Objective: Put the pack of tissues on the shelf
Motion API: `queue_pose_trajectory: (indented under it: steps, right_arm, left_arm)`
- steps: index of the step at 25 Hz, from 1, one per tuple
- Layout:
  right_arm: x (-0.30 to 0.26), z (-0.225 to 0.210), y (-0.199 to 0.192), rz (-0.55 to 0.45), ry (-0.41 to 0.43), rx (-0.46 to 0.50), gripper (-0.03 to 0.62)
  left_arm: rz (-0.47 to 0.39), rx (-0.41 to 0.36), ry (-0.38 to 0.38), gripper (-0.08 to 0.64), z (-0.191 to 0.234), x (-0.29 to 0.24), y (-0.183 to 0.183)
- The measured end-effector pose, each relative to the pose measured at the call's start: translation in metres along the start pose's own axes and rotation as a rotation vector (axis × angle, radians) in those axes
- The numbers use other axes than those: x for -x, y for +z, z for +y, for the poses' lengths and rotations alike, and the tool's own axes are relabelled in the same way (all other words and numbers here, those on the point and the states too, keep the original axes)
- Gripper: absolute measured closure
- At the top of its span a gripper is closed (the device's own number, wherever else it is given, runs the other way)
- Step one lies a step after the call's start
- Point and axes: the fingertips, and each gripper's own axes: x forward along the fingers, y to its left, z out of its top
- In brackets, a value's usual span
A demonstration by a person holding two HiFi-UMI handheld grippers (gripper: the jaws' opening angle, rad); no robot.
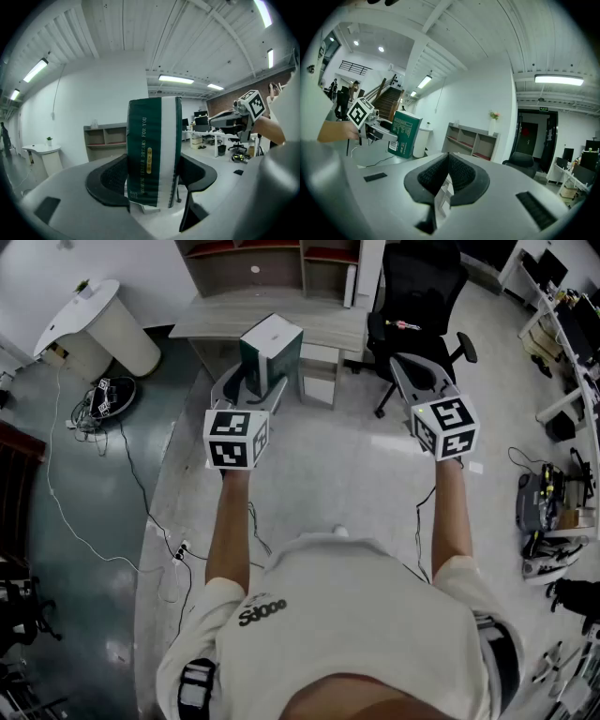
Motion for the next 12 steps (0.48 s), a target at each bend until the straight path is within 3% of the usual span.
queue_pose_trajectory:
  steps: [12]
  right_arm:
    - [0.019,-0.033,-0.015,-0.015,-0.023,-0.024,0.588]
  left_arm:
    - [0.006,-0.007,-0.005,0.220,-0.025,-0.019,0.004]
